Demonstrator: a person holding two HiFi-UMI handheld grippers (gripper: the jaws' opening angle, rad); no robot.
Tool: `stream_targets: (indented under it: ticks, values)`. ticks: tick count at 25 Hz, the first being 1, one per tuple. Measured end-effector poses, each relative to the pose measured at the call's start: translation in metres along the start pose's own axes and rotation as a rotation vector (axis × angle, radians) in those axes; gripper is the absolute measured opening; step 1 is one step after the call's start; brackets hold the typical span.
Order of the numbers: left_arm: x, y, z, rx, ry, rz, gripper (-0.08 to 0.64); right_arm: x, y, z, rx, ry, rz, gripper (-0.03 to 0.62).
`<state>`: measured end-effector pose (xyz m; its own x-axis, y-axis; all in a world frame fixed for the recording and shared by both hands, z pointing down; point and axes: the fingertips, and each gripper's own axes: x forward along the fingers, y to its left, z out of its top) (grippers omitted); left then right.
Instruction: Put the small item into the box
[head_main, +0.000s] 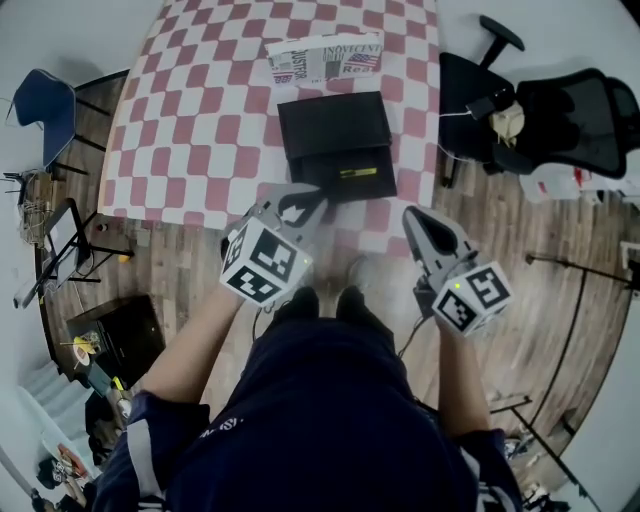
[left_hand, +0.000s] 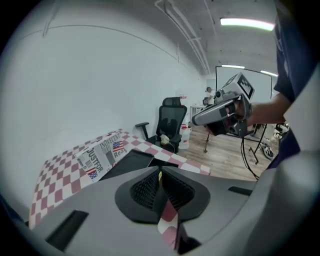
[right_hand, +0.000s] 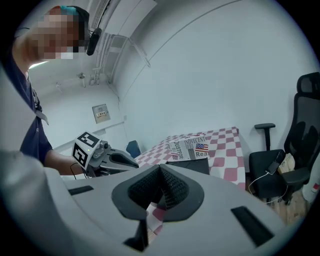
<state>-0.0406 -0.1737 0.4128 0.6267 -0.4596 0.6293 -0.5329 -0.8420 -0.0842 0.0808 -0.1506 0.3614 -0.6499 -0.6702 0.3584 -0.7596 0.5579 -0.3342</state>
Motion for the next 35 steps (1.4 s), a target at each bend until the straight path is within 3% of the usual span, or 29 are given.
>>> stream_targets:
  ticks: [8,14,35]
  values:
    - [-0.033,0.004,0.002,-0.078,-0.107,-0.007,0.041,0.008,0.029,0.018,-0.042,-0.026,0.004,0.006]
    - [-0.056,0.015,0.014,-0.081,-0.168,0.002,0.04,0.011,0.044,0.026,-0.059,-0.046,0.003,0.006]
    - [-0.067,0.009,0.027,-0.093,-0.192,0.02,0.038,0.011,0.058,0.035,-0.096,-0.058,0.037,0.006]
